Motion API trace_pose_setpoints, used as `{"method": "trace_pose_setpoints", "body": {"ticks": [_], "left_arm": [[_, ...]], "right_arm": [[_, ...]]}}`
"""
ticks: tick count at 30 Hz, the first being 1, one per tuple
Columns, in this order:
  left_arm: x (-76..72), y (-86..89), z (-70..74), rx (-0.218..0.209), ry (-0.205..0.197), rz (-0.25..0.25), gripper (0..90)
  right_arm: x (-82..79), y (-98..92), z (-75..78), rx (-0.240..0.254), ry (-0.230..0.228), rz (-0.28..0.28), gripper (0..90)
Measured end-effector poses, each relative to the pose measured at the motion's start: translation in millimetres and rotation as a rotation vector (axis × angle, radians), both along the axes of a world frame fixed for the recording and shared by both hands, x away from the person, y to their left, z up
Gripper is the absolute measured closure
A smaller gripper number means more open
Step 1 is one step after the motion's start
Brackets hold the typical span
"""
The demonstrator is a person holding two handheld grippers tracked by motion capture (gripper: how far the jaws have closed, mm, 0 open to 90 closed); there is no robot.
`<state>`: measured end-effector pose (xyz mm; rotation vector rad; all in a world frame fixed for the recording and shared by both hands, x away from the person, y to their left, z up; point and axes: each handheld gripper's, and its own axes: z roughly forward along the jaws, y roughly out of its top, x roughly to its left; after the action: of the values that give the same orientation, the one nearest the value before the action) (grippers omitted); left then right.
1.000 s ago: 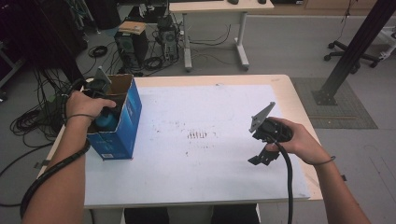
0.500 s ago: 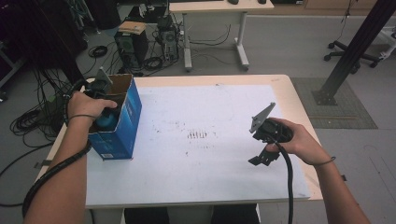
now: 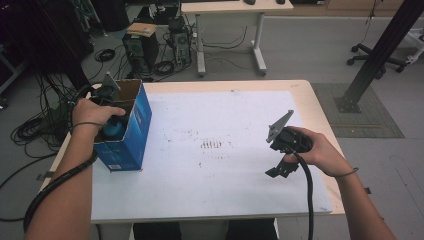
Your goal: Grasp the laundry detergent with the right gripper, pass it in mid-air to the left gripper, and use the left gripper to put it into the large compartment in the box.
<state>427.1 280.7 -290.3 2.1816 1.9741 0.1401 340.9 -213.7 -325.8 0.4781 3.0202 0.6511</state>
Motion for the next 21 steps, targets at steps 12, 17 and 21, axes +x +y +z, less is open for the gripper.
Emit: {"method": "trace_pose_setpoints", "body": {"ticks": [12, 17, 21], "left_arm": [[-0.7, 0.3, 0.1, -0.004, -0.002, 0.003, 35.0], [-0.6, 0.4, 3.6, -0.006, -0.006, 0.004, 34.5], [-0.9, 0.8, 6.1, -0.008, -0.006, 0.005, 34.3]], "right_arm": [[0.9, 0.3, -0.6, 0.001, 0.004, 0.004, 7.1], [0.7, 0.4, -0.6, 0.0, 0.002, 0.004, 7.1], [0.4, 0.7, 0.1, 0.001, 0.002, 0.005, 7.1]]}}
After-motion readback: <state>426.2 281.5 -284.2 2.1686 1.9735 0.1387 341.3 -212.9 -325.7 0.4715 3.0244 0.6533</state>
